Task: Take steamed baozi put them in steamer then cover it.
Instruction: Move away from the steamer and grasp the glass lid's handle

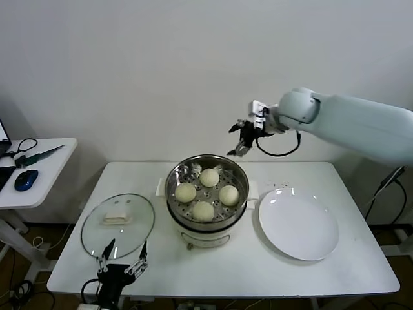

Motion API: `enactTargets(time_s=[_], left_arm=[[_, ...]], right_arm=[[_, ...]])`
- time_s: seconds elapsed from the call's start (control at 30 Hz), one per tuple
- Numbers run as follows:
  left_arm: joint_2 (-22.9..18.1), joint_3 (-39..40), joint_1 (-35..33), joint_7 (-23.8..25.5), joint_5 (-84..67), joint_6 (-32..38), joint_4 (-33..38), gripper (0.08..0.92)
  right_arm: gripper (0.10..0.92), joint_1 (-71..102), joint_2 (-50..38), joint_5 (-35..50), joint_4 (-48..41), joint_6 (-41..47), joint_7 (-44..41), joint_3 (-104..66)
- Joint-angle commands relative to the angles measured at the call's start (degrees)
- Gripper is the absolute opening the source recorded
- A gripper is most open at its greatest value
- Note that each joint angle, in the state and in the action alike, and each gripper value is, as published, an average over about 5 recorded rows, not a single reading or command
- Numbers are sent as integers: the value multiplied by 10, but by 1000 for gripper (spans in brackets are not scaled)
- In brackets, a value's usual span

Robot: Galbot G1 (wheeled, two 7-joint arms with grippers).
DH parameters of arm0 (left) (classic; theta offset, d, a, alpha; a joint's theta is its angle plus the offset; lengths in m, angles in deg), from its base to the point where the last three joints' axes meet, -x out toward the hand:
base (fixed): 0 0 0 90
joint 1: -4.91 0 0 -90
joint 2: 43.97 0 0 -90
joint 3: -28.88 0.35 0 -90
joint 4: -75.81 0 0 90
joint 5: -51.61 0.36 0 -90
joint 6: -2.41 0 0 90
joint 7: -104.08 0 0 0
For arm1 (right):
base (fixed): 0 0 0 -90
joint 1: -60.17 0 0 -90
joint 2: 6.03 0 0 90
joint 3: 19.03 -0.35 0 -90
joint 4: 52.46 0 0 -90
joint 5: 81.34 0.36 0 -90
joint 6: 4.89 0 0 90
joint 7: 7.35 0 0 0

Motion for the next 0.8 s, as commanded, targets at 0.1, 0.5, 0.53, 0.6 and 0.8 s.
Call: enactTargets(time_s=[0.1, 0.5, 0.53, 0.6, 0.8], left_arm=[[6, 1, 26, 1, 9, -19, -1, 823], [50, -2, 76, 10, -3, -31, -22, 823], [53, -1, 78, 10, -5, -28, -24, 823], [60, -2, 80, 11, -11, -22, -28, 823], [87, -8, 72, 10, -45, -4, -43, 823]], right_arm=[[823, 704, -269, -53, 146, -38, 250, -758], [823, 1280, 13, -185, 182, -272, 179, -1279], [823, 1290, 41, -194, 181, -297, 177, -1281], [823, 1301, 82, -207, 175, -344, 175, -1280], [823, 1327, 162, -208, 173, -417, 175, -1252]])
